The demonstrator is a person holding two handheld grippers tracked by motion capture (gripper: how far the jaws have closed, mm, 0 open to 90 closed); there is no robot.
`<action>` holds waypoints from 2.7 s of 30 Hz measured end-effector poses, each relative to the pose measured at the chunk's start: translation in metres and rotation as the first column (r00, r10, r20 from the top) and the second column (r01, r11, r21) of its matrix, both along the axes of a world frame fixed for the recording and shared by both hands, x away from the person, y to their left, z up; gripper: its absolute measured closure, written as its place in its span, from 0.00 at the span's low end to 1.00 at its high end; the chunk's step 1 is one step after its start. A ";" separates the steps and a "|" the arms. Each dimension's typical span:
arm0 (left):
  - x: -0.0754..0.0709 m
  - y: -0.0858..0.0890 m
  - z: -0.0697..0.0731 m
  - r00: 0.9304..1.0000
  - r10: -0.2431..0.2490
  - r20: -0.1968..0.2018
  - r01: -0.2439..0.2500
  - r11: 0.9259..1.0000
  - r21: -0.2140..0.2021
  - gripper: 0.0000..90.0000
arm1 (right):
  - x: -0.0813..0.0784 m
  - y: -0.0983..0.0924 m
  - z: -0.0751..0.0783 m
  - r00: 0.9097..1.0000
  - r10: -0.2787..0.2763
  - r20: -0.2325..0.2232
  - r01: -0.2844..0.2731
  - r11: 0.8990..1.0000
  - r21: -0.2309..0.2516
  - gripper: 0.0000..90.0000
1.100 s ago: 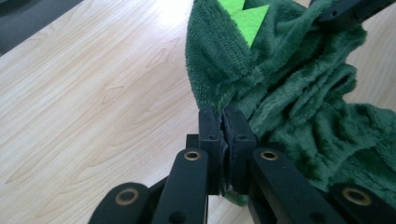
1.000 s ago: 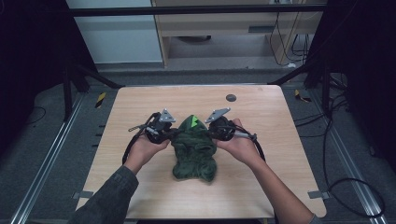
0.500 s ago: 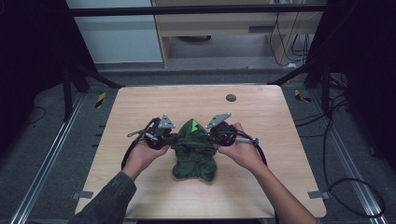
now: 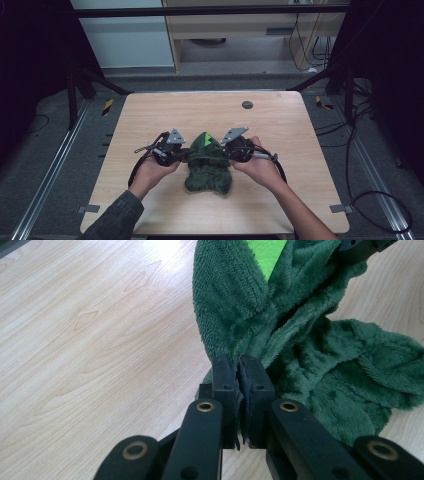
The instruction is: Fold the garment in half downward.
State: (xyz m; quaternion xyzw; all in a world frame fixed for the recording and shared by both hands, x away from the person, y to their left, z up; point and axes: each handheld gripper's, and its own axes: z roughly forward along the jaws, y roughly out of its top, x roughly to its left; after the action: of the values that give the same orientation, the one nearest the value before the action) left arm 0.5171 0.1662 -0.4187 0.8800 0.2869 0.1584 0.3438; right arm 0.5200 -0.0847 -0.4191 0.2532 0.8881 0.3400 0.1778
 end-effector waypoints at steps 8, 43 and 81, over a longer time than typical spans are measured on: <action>-0.006 0.001 -0.005 1.000 -0.004 -0.003 0.004 1.000 -0.012 0.96 | -0.007 -0.001 -0.005 1.000 0.010 -0.005 -0.010 1.000 0.000 0.89; -0.033 0.003 -0.041 1.000 -0.002 -0.013 0.002 0.999 -0.043 0.91 | -0.036 -0.001 -0.030 1.000 0.011 -0.018 -0.011 1.000 -0.011 0.79; -0.038 0.009 -0.055 1.000 0.026 -0.008 -0.027 0.997 -0.075 0.96 | -0.046 -0.007 -0.044 0.999 -0.004 -0.037 0.004 1.000 -0.009 0.82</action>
State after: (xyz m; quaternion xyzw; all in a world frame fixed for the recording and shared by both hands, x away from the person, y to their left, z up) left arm 0.4787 0.1750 -0.4739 0.8632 0.3056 0.1489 0.3732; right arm 0.4735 -0.0914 -0.4634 0.2603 0.8922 0.3309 0.1634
